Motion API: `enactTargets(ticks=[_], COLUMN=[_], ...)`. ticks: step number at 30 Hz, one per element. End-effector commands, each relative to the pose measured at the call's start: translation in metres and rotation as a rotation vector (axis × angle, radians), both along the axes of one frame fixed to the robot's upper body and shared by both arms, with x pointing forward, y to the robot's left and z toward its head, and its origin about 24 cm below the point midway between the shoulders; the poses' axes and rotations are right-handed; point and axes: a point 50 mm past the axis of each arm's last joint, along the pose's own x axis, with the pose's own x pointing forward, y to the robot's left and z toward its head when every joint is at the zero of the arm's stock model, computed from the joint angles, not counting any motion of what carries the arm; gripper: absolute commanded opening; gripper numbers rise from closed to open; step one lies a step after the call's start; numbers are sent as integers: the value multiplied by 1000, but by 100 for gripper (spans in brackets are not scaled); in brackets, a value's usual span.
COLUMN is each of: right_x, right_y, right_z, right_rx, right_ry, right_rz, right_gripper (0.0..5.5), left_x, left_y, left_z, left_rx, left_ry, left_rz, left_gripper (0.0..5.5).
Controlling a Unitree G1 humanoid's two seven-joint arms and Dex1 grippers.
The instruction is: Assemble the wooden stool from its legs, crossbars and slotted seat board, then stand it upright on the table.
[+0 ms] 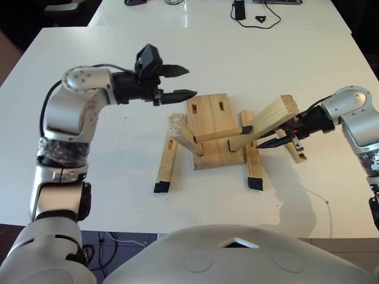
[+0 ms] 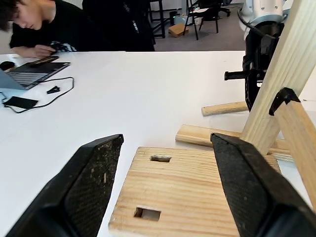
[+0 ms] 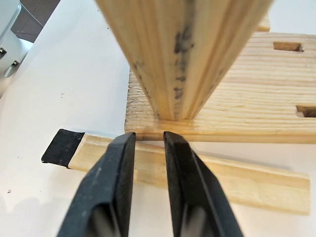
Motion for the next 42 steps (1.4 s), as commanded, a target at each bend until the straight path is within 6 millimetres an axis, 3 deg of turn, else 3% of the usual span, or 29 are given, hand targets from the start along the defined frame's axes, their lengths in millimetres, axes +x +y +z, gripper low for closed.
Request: enactTargets(ticks=[1, 4, 16, 21, 27, 32, 35, 42], right_x=[9, 11, 4, 0, -7, -13, -22, -28], right_y=[10, 13, -24, -46, -67, -63, -54, -36], right_z=[7, 10, 19, 34, 69, 105, 116, 97], right_rx=[9, 19, 47, 123, 337, 610, 703, 655], right_ry=[-35, -50, -156, -185, -162, -116, -51, -12], right_rz=[37, 44, -183, -335, -463, -467, -403, -368], right_gripper=[47, 2, 2, 70, 166, 243, 247, 247], left_x=[-1, -10, -20, -18, -23, -26, -26, -28], left_y=[-29, -36, -41, -46, -46, -46, -47, -48], left_z=[3, 8, -2, -9, -14, -15, -16, -17], left_rx=[-2, -30, -35, -18, -15, -15, -14, -5], left_ry=[63, 95, 125, 125, 131, 134, 134, 134], left_rz=[-192, -275, -267, -240, -231, -230, -229, -236], left_gripper=[328, 328, 328, 328, 328, 328, 328, 328])
